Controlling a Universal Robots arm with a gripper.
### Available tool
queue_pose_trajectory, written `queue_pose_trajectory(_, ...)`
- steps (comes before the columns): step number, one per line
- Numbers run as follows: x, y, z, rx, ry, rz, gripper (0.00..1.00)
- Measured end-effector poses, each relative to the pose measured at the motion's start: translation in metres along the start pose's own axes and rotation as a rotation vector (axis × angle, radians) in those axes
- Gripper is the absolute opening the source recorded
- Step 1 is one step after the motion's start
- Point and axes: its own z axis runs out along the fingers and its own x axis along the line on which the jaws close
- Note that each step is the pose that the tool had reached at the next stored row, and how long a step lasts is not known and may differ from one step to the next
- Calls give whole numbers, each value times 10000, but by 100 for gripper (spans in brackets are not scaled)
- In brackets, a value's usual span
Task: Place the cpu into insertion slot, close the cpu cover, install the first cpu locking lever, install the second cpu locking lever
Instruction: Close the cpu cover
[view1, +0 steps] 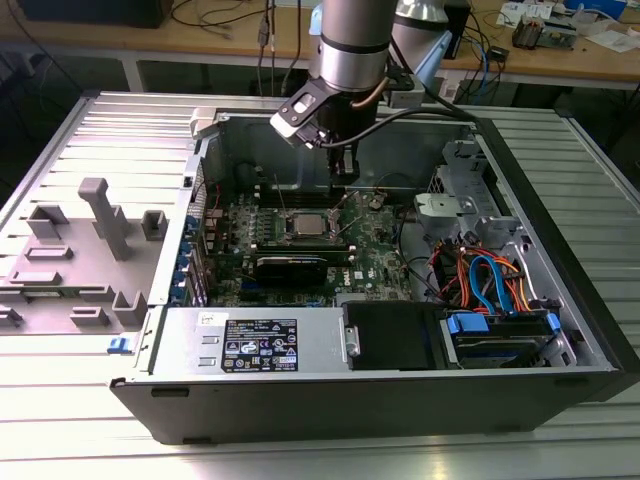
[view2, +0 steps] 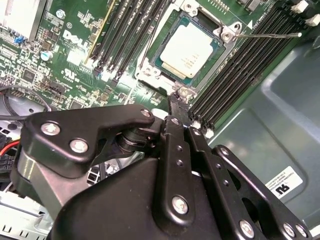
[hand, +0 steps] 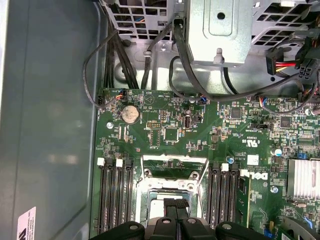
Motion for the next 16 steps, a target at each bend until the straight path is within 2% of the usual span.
queue_pose_trajectory(16,-8,141,1,0,0,1,11)
